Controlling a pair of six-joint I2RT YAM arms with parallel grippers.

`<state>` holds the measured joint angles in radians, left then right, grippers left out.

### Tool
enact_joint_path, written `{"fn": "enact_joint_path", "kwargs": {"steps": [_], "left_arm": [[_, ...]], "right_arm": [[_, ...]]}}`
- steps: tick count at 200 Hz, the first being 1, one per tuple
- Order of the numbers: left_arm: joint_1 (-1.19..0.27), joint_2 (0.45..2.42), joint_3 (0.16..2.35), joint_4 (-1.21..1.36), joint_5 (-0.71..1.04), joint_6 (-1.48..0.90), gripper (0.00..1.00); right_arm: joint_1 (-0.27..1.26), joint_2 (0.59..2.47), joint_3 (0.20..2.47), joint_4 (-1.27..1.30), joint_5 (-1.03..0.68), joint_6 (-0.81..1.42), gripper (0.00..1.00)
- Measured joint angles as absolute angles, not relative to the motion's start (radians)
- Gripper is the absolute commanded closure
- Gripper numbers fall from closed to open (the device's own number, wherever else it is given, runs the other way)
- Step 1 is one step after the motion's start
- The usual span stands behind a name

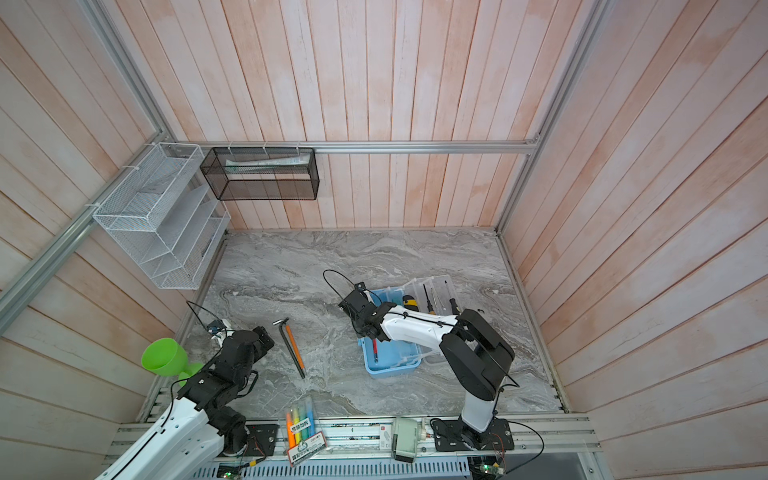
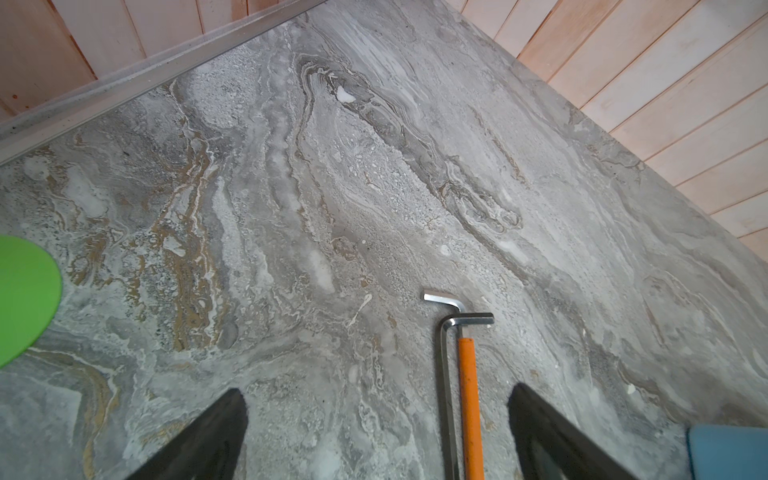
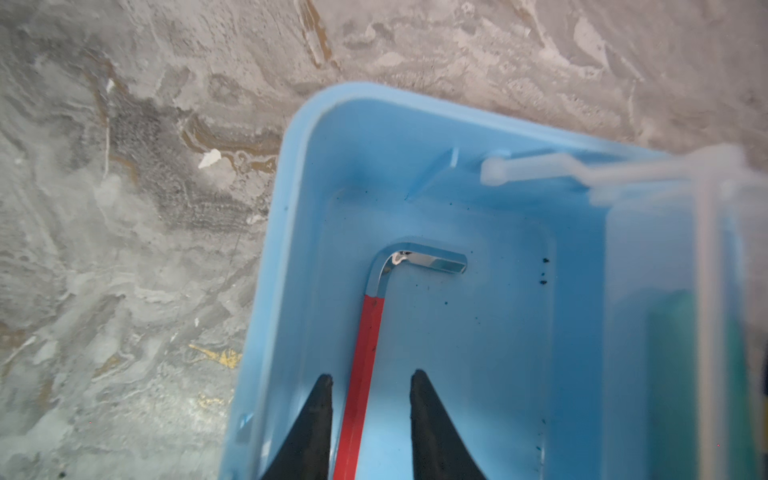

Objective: Pack the tool kit
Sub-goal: 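Lower the red hex key into the box, release, and raise the right gripper, then move the right gripper over the orange-handled hex key and lower it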

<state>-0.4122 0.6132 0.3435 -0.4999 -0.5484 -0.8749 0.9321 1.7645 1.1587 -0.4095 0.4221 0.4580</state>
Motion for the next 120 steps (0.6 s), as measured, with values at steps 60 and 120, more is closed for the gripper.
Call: {"fn": "enact_joint_path", "kwargs": {"steps": [60,120], "left_arm": [[-0.412,0.612,0.344,-0.501,-0.55,-0.876,0.0],[-0.412,0.593,0.342,-0.501,-0.549,-0.876,0.0]], "right_arm": [[1.038,1.628,1.274,-0.407,0.328,0.365,0.63],[1.166,1.856,1.326,-0.232,0.11,0.29,0.62]]}}
